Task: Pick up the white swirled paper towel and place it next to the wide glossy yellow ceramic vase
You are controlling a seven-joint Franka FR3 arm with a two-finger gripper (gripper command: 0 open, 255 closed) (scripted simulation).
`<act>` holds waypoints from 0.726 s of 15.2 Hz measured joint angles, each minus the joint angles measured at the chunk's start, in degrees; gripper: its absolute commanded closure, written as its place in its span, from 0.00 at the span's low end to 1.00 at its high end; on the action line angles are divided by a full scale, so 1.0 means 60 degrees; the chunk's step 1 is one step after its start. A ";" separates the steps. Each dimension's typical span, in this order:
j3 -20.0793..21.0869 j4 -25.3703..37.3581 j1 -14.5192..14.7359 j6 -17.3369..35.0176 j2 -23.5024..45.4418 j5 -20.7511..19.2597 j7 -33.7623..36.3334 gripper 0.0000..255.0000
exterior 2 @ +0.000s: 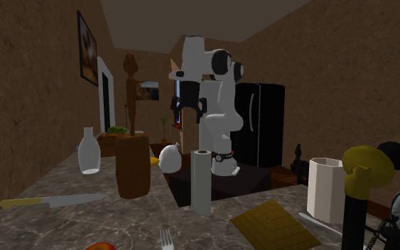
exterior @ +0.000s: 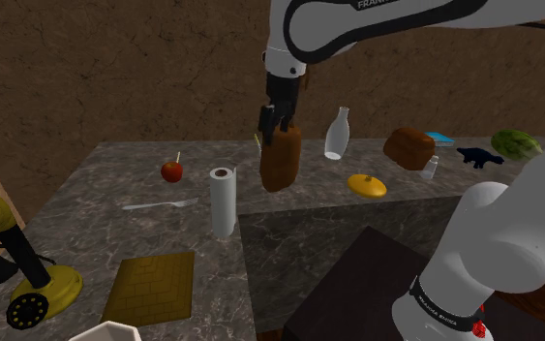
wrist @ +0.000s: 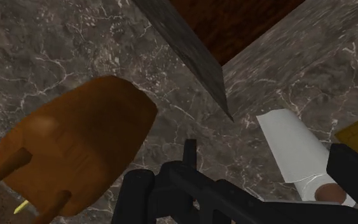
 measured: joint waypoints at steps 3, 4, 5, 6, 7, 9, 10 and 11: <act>0.0166 0.0421 0.0203 0.0386 0.0821 0.0027 -0.0270 0.00; 0.0263 0.0597 0.0291 0.0520 0.1138 0.0030 -0.0294 0.00; 0.0315 0.0748 0.0350 0.0632 0.1410 0.0030 -0.0394 0.00; 0.0377 0.0812 0.0419 0.0747 0.1597 0.0035 -0.0477 0.00; 0.0439 0.0990 0.0482 0.0858 0.1889 0.0023 -0.0563 0.00; 0.0580 0.1242 0.0620 0.1134 0.2437 -0.0006 -0.0695 0.00; 0.0657 0.1451 0.0694 0.1219 0.2741 -0.0033 -0.0749 0.00; 0.0721 0.1651 0.0758 0.1318 0.3050 -0.0064 -0.0823 0.00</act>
